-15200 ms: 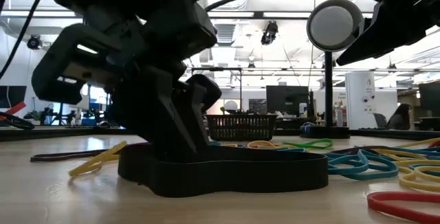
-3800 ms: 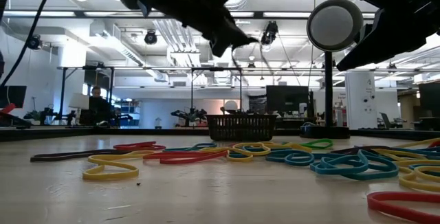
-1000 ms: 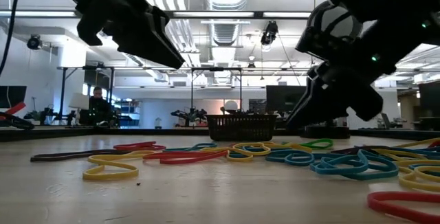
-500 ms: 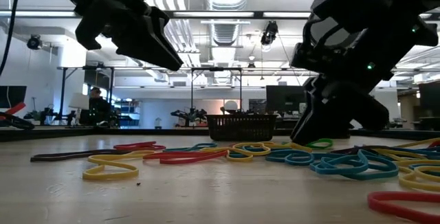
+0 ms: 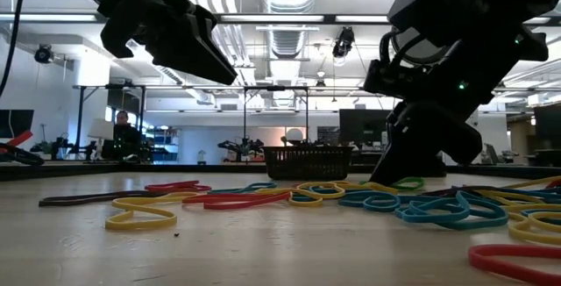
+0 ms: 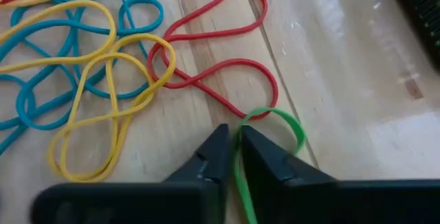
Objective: Pick and place rubber bands into bin
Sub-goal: Put the green rubber band into the basket
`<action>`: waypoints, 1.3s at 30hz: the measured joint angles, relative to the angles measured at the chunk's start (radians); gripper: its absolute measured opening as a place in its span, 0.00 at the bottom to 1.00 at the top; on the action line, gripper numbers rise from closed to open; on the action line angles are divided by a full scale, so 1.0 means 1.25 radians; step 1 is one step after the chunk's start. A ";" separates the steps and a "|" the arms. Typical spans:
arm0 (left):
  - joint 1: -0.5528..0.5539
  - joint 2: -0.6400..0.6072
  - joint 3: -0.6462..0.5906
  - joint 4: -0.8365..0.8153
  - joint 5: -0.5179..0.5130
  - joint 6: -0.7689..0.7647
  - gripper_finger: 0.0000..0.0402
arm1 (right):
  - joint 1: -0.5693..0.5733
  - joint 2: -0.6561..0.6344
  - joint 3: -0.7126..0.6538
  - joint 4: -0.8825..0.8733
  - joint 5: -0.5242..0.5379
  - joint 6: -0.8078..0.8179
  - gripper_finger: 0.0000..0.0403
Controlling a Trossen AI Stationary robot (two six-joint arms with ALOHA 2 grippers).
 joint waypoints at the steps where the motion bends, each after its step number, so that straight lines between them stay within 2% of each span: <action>1: 0.000 0.000 0.000 0.000 0.000 0.000 0.18 | 0.000 0.000 0.000 -0.001 0.002 0.000 0.04; 9: 0.000 0.000 0.000 0.000 0.000 -0.001 0.18 | 0.002 -0.002 0.022 -0.051 0.100 -0.023 0.02; 14: 0.000 0.000 0.000 0.001 0.000 -0.001 0.18 | 0.012 0.002 0.085 -0.159 0.192 -0.064 0.02; 18: 0.000 0.000 0.000 0.001 0.000 -0.001 0.18 | 0.017 0.000 0.146 -0.249 0.219 -0.091 0.02; 25: 0.000 0.000 0.000 0.001 0.000 -0.001 0.18 | 0.010 -0.003 0.235 -0.291 0.293 -0.204 0.02; 34: 0.000 0.000 0.000 0.001 0.000 -0.001 0.18 | -0.108 -0.006 0.324 -0.294 0.293 -0.387 0.02; 39: 0.000 0.001 0.000 0.000 0.000 -0.002 0.18 | -0.213 -0.006 0.343 -0.293 0.198 -0.431 0.02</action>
